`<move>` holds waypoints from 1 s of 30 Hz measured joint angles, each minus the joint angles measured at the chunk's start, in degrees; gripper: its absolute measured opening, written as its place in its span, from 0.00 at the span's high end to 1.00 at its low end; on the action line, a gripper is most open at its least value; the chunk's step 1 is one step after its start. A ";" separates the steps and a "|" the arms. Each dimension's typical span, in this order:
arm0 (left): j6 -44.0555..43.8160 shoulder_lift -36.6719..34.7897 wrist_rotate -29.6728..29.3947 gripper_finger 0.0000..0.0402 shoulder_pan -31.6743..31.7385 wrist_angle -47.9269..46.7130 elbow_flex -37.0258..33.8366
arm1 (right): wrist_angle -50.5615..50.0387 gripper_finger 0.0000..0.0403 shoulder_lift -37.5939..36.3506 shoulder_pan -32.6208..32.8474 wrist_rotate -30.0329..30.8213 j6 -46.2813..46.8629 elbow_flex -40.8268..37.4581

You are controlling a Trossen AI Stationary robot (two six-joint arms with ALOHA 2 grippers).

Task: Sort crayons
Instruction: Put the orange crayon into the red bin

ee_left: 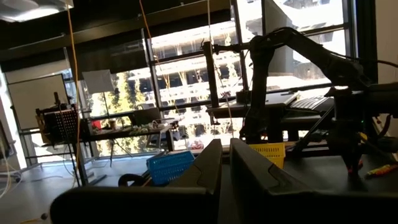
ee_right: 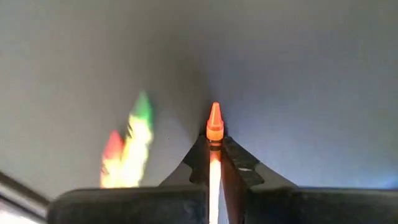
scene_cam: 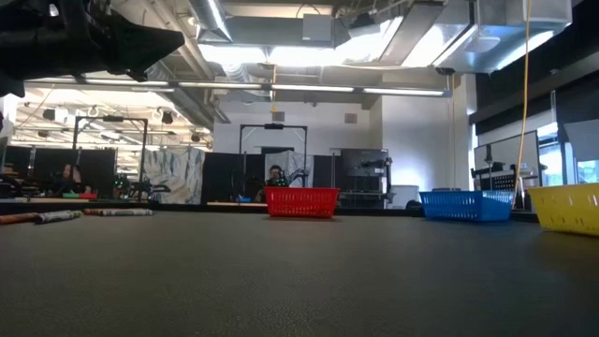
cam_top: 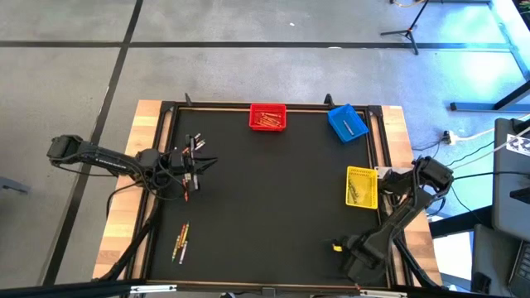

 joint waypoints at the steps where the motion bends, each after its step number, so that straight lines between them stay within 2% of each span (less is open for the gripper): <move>1: 0.01 0.02 -0.01 0.94 0.00 0.04 0.01 | -0.34 0.97 0.02 -0.91 1.29 -1.57 0.62; 12: -2.01 0.02 1.49 0.94 0.00 0.58 0.00 | 0.39 0.99 -0.09 -11.42 18.46 -25.95 4.23; 17: -3.38 0.02 1.13 0.91 0.00 -0.46 0.00 | 4.23 0.99 -0.11 -16.28 25.78 -38.48 4.23; 22: -4.47 0.02 1.09 0.79 0.00 -2.03 0.02 | 11.35 0.99 -0.19 -21.19 30.87 -51.80 4.23; 25: -5.19 0.02 1.13 0.72 0.00 -4.03 0.00 | 16.70 0.99 -0.20 -24.29 31.67 -60.39 4.28; 30: -8.10 1.37 1.15 0.68 0.00 -8.16 0.00 | 26.82 0.99 -0.22 -29.46 32.02 -73.78 4.13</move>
